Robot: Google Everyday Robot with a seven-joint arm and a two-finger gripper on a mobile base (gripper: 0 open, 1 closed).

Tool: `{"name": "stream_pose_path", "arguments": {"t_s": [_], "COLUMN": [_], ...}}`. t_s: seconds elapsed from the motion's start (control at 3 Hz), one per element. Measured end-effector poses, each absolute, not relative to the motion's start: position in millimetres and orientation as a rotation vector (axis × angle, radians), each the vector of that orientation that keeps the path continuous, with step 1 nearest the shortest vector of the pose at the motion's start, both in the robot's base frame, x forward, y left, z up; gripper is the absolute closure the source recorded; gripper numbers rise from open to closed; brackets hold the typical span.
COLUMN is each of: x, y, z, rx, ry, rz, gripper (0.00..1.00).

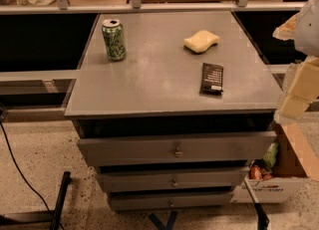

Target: Move rxbar chocolate near green can

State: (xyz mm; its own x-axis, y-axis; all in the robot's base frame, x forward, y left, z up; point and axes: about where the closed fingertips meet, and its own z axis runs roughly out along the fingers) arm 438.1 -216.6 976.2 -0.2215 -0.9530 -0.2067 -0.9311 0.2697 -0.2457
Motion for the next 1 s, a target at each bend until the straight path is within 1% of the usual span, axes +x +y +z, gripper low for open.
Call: {"name": "stream_pose_path", "arguments": {"t_s": [0.67,1.0], "x": [446.2,471.7], "y": [-217.6,-215.7], "z": [975.9,964.8], "rx": [-1.752,-1.888], "ry": [2.207,2.106], "rz": [-0.100,-0.139], "gripper": [0.00,0.00]}}
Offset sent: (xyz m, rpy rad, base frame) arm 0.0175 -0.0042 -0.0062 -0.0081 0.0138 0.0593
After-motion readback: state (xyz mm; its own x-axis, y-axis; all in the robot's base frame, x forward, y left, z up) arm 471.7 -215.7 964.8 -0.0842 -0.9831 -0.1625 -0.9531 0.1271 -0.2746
